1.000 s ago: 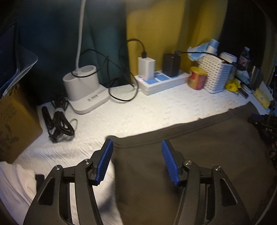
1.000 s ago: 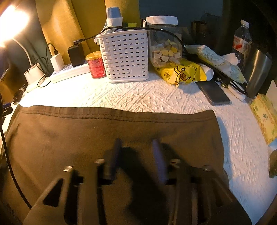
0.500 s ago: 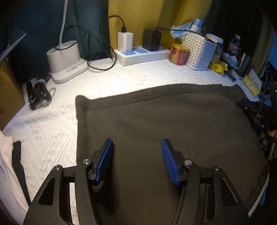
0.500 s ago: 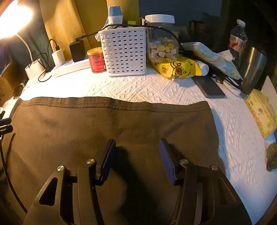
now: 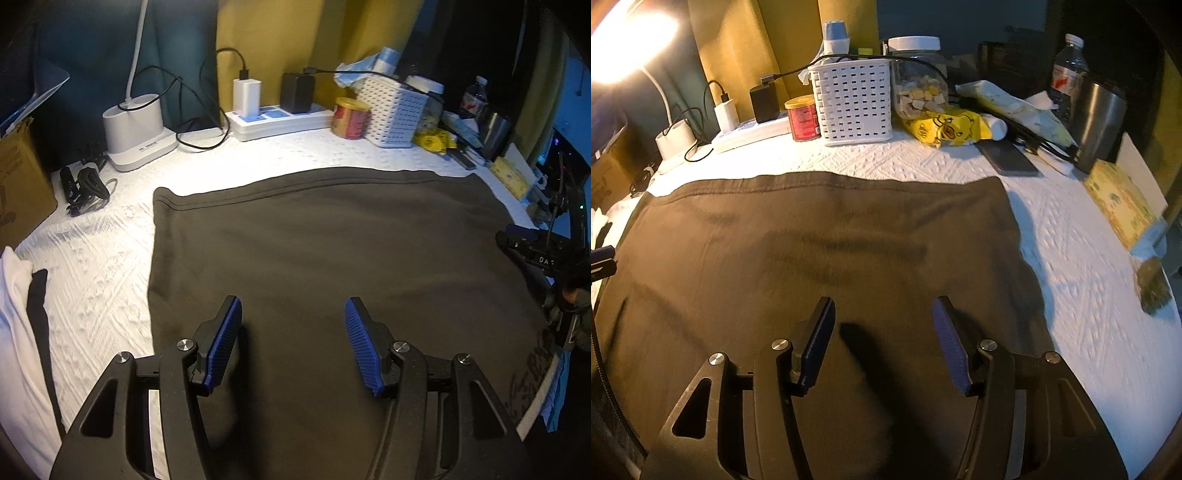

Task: Fold small clothes
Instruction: 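Move both open tools over the folded brown T-shirt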

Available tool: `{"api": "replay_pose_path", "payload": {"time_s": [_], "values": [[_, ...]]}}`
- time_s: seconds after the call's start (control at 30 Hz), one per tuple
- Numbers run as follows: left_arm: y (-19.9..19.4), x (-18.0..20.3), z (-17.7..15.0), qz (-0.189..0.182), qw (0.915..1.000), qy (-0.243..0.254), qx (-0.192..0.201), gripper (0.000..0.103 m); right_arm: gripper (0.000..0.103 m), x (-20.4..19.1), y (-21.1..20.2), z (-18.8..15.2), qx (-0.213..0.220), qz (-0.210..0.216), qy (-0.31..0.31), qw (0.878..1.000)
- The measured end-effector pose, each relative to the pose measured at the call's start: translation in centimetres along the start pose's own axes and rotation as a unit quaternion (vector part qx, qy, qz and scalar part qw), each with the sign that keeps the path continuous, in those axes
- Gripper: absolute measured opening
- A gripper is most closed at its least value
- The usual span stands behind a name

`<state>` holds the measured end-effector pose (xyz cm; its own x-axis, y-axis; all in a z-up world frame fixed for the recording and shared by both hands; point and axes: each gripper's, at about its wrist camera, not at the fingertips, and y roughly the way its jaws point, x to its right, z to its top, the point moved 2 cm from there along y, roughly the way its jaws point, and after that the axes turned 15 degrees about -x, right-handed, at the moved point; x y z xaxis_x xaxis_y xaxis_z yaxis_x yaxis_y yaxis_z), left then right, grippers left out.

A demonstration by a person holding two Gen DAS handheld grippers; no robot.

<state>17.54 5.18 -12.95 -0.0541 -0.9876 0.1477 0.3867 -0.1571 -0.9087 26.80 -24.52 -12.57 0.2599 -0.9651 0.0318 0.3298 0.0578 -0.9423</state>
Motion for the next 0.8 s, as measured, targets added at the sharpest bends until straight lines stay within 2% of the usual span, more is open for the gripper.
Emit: {"api": "replay_pose_path", "payload": {"time_s": [0.27, 0.4, 0.53, 0.7, 0.77, 0.8], "values": [[-1.6, 1.4, -2.3, -0.015, 0.9997, 0.008, 0.019, 0.058, 0.059, 0.3, -2.0, -3.3, 0.004, -0.006, 0.012, 1.000], [-2.7, 2.1, -3.5, 0.004, 0.9991, 0.014, 0.039, 0.058, 0.060, 0.5, -3.1, -5.3, 0.006, -0.009, 0.020, 1.000], [-3.8, 2.5, -4.5, 0.007, 0.9983, 0.012, 0.057, 0.058, 0.065, 1.4, -4.4, -7.9, 0.006, -0.009, 0.035, 0.999], [-4.5, 3.2, -5.9, 0.005, 0.9978, 0.014, 0.065, 0.060, 0.065, 3.9, -5.9, -11.5, 0.003, -0.022, 0.074, 0.997], [-4.6, 3.4, -6.4, -0.003, 0.9977, 0.014, 0.066, 0.078, 0.065, 5.0, -6.7, -13.1, 0.003, -0.027, 0.091, 0.996], [-4.7, 3.4, -6.6, -0.009, 0.9976, 0.010, 0.068, 0.082, 0.065, 5.4, -7.0, -13.7, 0.002, -0.028, 0.097, 0.995]]}}
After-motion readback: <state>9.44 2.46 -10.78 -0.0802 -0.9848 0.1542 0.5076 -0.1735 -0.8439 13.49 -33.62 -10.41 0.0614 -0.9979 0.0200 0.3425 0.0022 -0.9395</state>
